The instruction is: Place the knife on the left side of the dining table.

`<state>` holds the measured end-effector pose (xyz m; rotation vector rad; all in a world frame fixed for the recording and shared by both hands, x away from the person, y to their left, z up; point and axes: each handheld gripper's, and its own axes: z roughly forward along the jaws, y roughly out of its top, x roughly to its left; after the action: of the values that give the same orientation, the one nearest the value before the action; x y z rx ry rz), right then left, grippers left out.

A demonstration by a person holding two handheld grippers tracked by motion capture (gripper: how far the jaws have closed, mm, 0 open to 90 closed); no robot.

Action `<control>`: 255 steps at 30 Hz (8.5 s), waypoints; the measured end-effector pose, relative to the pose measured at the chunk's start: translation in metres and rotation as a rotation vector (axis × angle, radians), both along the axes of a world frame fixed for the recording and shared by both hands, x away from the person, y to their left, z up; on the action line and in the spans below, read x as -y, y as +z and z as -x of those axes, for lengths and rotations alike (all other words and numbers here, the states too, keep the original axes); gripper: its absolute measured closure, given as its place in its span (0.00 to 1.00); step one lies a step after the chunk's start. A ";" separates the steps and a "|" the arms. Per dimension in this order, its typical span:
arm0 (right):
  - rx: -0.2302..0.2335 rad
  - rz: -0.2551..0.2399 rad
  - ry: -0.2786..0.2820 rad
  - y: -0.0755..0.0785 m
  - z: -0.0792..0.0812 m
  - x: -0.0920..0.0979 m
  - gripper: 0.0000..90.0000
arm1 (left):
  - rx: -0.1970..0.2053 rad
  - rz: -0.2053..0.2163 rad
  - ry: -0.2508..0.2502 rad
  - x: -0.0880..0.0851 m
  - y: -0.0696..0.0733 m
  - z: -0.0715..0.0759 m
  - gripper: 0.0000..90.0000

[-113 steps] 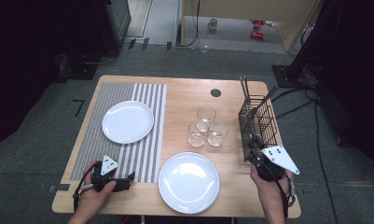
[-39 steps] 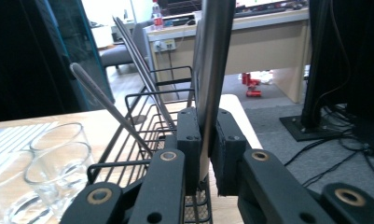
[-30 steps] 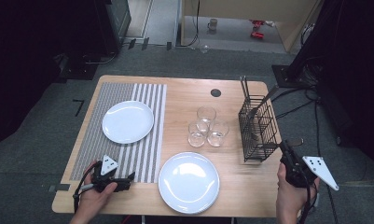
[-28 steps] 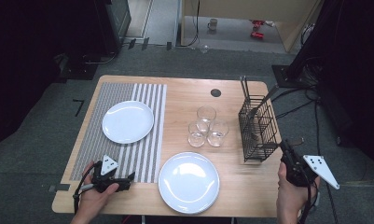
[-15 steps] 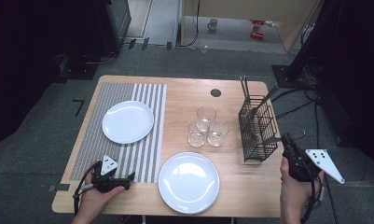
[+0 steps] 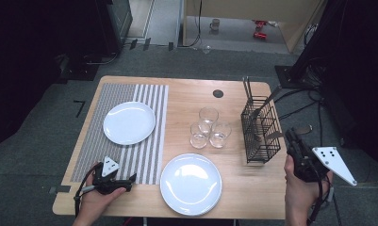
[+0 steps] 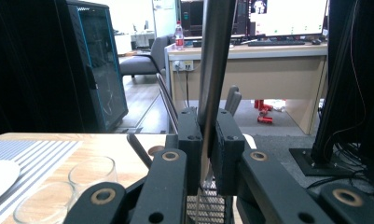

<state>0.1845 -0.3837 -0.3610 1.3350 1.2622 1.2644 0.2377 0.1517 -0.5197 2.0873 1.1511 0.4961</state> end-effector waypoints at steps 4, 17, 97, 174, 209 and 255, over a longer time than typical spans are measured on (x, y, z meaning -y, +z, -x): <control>0.009 0.000 0.009 0.006 -0.001 -0.006 0.93 | 0.000 0.000 0.000 0.000 0.000 0.000 0.10; 0.037 -0.008 0.058 0.024 -0.001 -0.023 0.93 | 0.003 0.001 0.038 0.002 0.000 0.002 0.10; -0.067 -0.040 0.532 0.001 -0.030 -0.155 0.93 | 0.168 0.379 -0.425 0.146 0.096 -0.027 0.29; -0.136 -0.073 0.634 -0.028 -0.034 -0.191 0.89 | 0.286 0.448 -0.569 0.113 0.126 -0.014 0.63; -0.145 0.032 0.742 -0.048 -0.022 -0.245 0.89 | 0.376 0.520 -0.384 0.095 0.167 0.004 0.94; -0.518 0.022 0.265 -0.151 -0.008 -0.033 0.05 | 0.419 0.488 -0.225 0.053 0.156 -0.031 0.95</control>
<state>0.1927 -0.3506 -0.5125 1.5780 1.8559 1.1061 0.2689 0.0990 -0.3633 1.5677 0.6956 0.4602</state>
